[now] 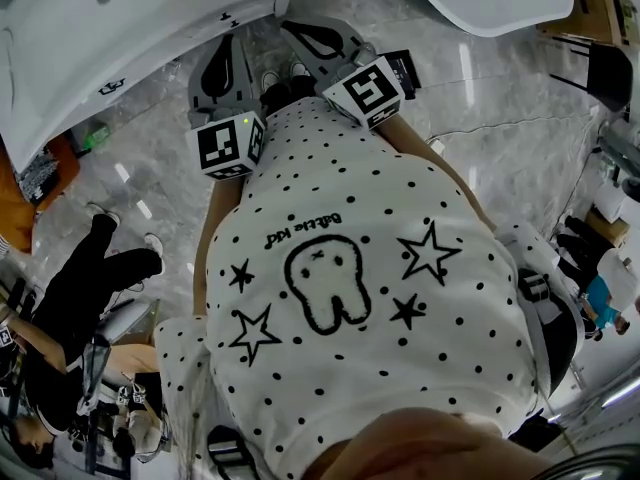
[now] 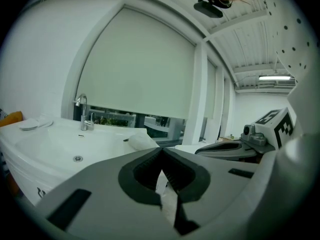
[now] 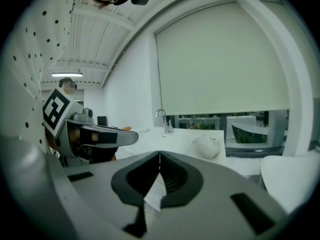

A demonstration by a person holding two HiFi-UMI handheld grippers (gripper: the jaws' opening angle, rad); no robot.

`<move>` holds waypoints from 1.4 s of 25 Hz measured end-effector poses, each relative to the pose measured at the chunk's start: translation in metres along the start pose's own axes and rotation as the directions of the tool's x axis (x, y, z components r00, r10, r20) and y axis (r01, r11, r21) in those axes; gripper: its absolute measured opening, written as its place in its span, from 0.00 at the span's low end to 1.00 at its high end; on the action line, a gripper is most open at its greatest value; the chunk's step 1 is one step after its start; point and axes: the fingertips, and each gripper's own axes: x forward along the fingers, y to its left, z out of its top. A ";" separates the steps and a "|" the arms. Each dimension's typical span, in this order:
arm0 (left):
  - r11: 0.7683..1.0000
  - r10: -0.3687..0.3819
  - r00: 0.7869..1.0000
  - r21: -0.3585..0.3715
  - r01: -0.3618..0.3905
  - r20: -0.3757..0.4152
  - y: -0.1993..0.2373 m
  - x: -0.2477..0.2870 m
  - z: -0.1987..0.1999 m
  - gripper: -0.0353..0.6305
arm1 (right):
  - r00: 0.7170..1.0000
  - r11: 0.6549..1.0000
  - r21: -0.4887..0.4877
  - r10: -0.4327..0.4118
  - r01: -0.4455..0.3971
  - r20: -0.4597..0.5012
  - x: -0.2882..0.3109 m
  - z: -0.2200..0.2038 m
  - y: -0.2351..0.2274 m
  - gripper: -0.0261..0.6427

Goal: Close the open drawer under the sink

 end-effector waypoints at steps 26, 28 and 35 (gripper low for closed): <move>0.996 0.072 0.996 -0.064 -0.069 0.051 -0.024 -0.042 0.000 0.06 | 0.995 0.995 -0.043 0.095 -0.094 0.020 -0.032 0.006 0.024 0.06; 0.995 0.076 0.996 -0.069 -0.073 0.048 -0.023 -0.046 0.000 0.06 | 0.996 0.995 -0.043 0.090 -0.089 0.023 -0.034 0.008 0.027 0.06; 0.996 0.073 0.996 -0.054 -0.070 0.049 -0.029 -0.048 0.009 0.06 | 0.996 0.996 -0.035 0.084 -0.084 0.009 -0.041 0.013 0.025 0.06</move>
